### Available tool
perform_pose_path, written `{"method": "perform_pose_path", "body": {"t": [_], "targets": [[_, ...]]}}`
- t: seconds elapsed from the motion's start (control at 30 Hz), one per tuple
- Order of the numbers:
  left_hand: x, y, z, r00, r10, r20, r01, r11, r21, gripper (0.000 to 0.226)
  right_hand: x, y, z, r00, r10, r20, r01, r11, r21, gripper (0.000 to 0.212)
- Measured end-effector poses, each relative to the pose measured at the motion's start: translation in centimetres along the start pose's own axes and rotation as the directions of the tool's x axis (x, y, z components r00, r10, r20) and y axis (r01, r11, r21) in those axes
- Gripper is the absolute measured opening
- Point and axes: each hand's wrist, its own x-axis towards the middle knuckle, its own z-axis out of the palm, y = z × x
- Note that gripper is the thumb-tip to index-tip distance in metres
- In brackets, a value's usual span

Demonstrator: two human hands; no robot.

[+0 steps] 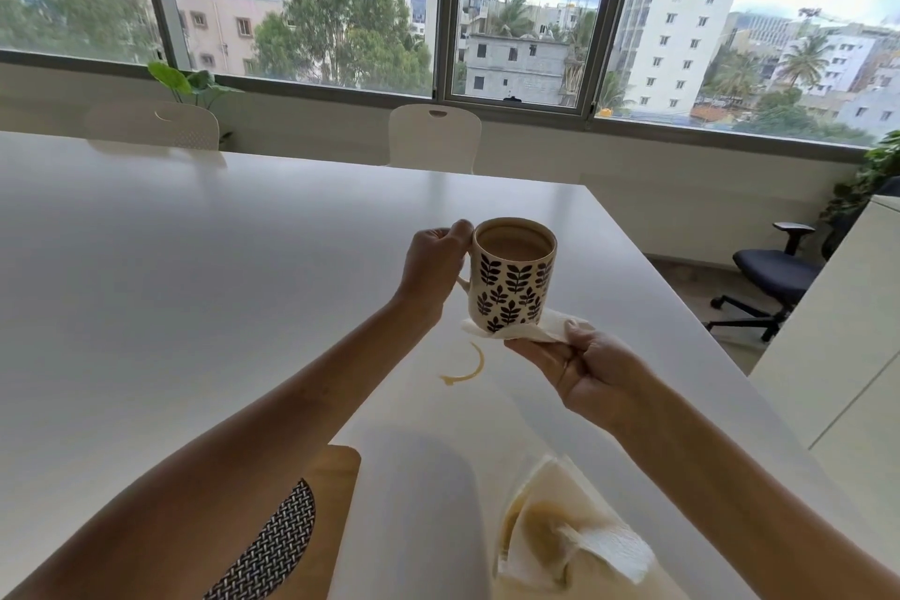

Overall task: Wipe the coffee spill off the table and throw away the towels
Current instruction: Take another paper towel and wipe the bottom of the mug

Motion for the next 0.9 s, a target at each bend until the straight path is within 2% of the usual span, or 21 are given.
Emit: {"method": "perform_pose_path", "body": {"t": [0.27, 0.43, 0.57, 0.63, 0.73, 0.9], "targets": [[0.6, -0.4, 1.7, 0.999, 0.01, -0.045, -0.011, 1.0, -0.013, 0.041, -1.4, -2.4, -1.0, 1.0, -0.016, 0.011, 0.016, 1.0, 0.026, 0.034], [0.9, -0.5, 3.0, 0.999, 0.0, -0.038, 0.0, 1.0, 0.005, 0.041, -0.9, -6.3, -2.3, 0.974, -0.212, -0.085, 0.218, 0.974, 0.067, 0.037], [1.0, -1.3, 4.3, 0.999, -0.05, -0.008, 0.05, 0.999, 0.003, 0.038, 0.3, -8.9, -3.4, 0.918, -0.311, -0.248, 0.333, 0.941, 0.053, 0.043], [1.0, -1.7, 5.1, 0.997, -0.074, 0.002, 0.074, 0.997, -0.008, 0.037, 1.4, -9.4, -4.1, 0.918, -0.288, -0.273, 0.313, 0.948, 0.055, 0.052], [0.9, -2.4, 6.4, 0.994, -0.109, 0.009, 0.11, 0.994, -0.009, 0.039, 3.3, -9.3, -5.0, 0.934, -0.267, -0.239, 0.277, 0.961, 0.009, 0.061], [1.1, -3.8, 8.5, 0.986, -0.167, -0.001, 0.167, 0.986, -0.02, 0.045, 4.9, -8.2, -5.1, 0.941, -0.253, -0.227, 0.237, 0.967, -0.093, 0.052]]}}
